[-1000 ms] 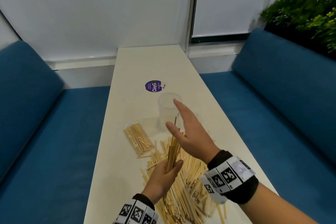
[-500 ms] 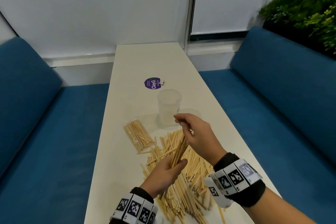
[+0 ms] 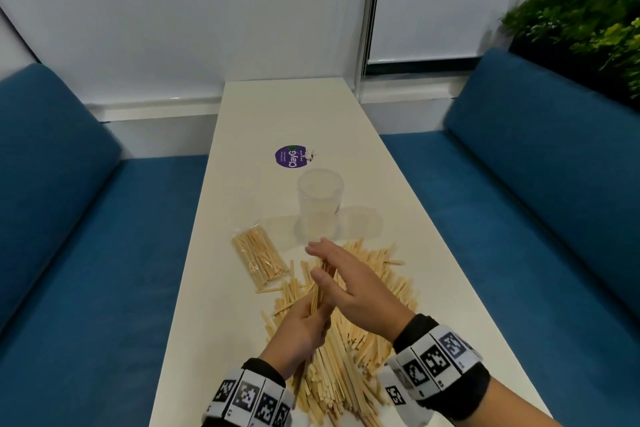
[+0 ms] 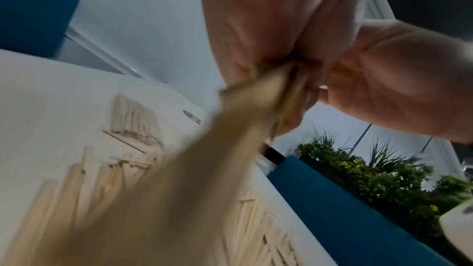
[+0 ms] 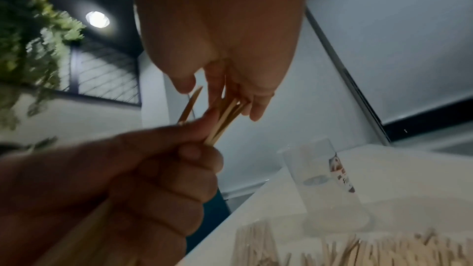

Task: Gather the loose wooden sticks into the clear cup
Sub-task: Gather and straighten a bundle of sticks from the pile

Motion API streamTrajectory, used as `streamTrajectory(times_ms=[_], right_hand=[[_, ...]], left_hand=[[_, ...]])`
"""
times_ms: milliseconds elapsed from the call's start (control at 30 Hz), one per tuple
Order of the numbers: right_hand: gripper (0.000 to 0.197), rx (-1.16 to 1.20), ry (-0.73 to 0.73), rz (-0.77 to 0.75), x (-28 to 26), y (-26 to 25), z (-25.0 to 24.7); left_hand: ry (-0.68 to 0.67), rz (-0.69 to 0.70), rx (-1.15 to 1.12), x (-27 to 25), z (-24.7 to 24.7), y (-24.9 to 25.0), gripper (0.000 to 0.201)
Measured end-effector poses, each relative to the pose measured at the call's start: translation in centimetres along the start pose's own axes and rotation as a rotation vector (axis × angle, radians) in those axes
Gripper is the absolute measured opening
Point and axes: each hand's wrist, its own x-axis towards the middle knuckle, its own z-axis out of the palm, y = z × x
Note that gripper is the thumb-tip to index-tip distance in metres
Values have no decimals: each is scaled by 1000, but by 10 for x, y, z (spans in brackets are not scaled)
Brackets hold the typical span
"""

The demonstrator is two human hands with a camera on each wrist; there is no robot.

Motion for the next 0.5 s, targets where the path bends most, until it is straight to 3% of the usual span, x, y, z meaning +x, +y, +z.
streamTrajectory(times_ms=[67,133,167,233,300,367,433,500], right_hand=[[52,271,109,75,-1,-1,-2],[52,522,218,262,-3,6,0],[48,617,201,417,-4,13,4],[37,844,21,765,-7,27,14],[35,1125,-107,1008,-7,35,21],[34,1324,-103,1077,-6,35,20],[29,1446,-53,1009,-3,31,14],[31,1488,-98,910,0,21,5]], left_hand=[[78,25,-50,2,2,3,30],[237,82,-110,5,4,11,32],[329,122,-158,7,6,16,35],[500,212,-263,11,10,27,36],[620,288,-334,13,16,38,34],[669,352,-351,13,25,45,35],[694,372,-278,16,34,42,41],[710,333,-212,18,43,35,47]])
